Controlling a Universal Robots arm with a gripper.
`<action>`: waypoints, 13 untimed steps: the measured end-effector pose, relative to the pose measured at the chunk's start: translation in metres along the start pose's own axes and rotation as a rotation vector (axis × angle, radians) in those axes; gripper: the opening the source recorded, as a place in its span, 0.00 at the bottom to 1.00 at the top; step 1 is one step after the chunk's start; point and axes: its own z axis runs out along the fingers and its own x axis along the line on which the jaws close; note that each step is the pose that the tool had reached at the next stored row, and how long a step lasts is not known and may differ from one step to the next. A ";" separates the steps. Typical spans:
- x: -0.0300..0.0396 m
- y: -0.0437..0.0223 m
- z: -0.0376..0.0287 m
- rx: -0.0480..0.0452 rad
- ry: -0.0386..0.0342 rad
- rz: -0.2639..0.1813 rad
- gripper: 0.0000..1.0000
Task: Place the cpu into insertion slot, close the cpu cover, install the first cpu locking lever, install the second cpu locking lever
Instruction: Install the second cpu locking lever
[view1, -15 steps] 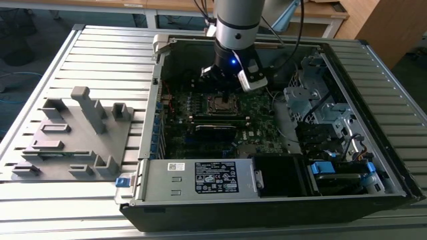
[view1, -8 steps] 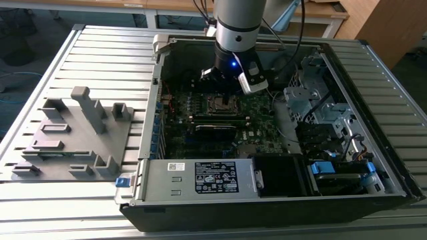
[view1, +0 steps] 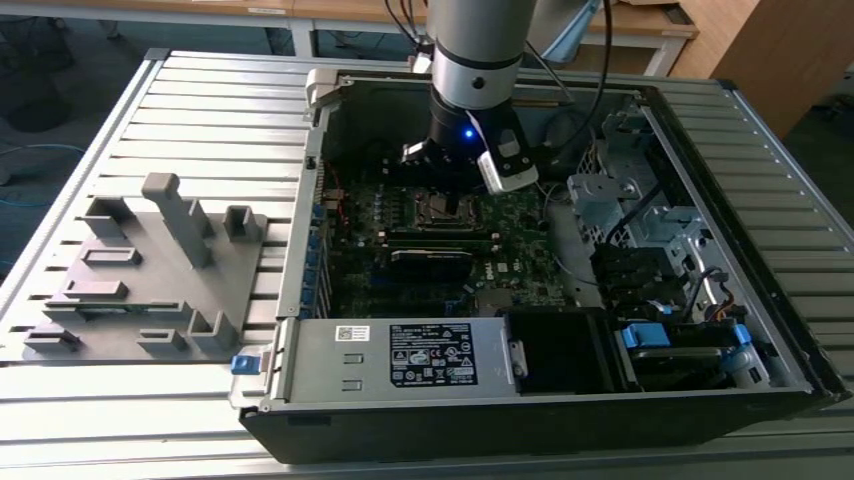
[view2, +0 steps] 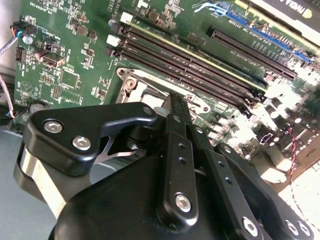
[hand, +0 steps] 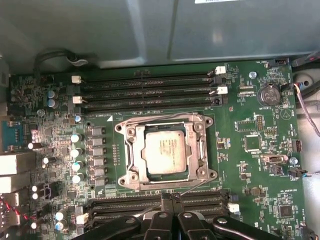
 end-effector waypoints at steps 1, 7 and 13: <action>0.0000 -0.0002 0.0000 0.0001 0.0000 0.000 0.10; 0.0000 -0.0004 0.0002 0.0002 0.0000 0.000 0.10; 0.0001 -0.0005 0.0009 0.0002 0.0001 0.000 0.10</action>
